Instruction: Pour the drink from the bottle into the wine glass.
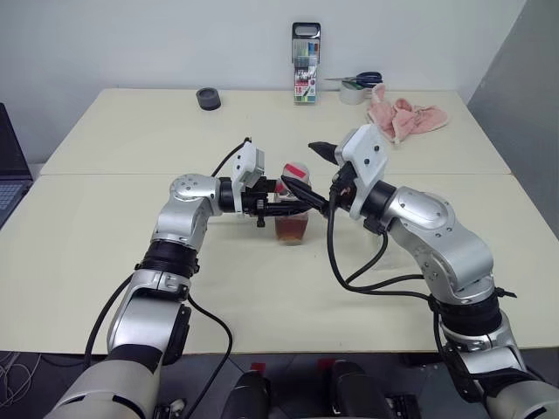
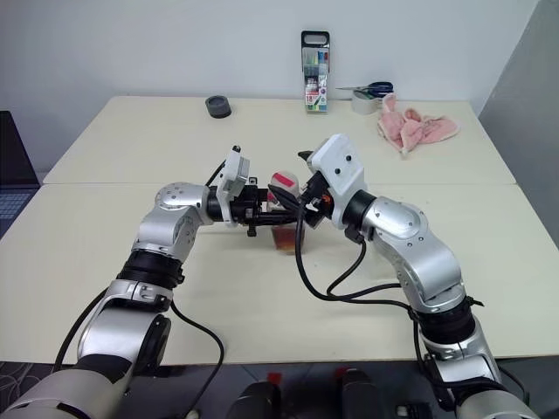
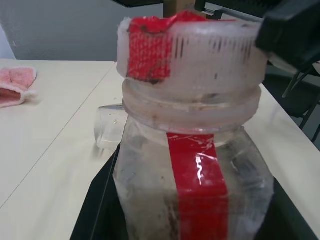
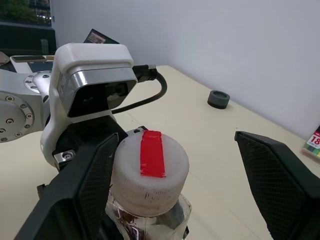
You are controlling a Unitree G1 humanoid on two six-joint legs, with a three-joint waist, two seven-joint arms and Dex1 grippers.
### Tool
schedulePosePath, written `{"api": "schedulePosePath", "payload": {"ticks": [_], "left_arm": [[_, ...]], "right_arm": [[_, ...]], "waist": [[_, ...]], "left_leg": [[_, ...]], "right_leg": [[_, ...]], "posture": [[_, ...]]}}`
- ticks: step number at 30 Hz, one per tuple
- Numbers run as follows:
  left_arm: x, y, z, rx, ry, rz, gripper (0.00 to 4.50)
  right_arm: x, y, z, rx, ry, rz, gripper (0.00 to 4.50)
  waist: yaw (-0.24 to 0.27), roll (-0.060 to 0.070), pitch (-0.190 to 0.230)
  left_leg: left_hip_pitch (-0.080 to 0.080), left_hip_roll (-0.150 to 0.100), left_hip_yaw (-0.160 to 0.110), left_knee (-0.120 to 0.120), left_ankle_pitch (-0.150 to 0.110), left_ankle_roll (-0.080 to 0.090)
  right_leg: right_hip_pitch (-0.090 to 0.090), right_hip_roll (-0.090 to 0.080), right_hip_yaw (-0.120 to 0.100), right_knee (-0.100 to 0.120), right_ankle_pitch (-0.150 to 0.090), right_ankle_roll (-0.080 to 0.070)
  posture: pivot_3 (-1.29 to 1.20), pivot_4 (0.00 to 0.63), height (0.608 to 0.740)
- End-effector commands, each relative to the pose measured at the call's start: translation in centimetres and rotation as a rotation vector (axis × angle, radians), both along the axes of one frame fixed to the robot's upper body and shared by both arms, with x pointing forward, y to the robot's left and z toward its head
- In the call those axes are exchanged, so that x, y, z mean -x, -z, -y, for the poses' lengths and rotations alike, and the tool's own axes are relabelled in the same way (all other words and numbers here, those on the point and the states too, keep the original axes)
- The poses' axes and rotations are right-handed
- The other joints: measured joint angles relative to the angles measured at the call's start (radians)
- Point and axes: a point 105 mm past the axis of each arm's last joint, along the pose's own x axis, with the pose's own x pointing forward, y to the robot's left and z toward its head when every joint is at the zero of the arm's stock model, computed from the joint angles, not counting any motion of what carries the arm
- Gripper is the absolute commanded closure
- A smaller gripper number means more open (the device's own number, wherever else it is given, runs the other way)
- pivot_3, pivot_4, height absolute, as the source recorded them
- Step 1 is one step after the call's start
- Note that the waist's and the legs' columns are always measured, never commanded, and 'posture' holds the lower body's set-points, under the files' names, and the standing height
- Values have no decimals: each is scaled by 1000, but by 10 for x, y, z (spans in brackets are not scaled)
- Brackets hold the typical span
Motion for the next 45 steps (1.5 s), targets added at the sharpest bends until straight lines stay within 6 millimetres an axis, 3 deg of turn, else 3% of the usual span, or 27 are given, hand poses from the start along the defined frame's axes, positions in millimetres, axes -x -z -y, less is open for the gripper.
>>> {"api": "schedulePosePath", "payload": {"ticks": [1, 35, 45], "left_arm": [[1, -17, 0, 19, 9, 72, 2810], [1, -18, 1, 19, 1, 79, 2810], [-1, -16, 1, 24, -9, 82, 2811]], "right_arm": [[3, -11, 9, -17, 21, 39, 531], [9, -7, 12, 2, -2, 20, 531], [20, -11, 4, -6, -87, 17, 531]], "waist": [[0, 0, 0], [0, 0, 0], [0, 0, 0]], "left_leg": [[0, 0, 0, 0, 0, 0], [0, 0, 0, 0, 0, 0], [0, 0, 0, 0, 0, 0]], "right_leg": [[0, 0, 0, 0, 0, 0], [0, 0, 0, 0, 0, 0], [0, 0, 0, 0, 0, 0]], "posture": [[0, 150, 740], [0, 150, 740], [0, 150, 740]]}}
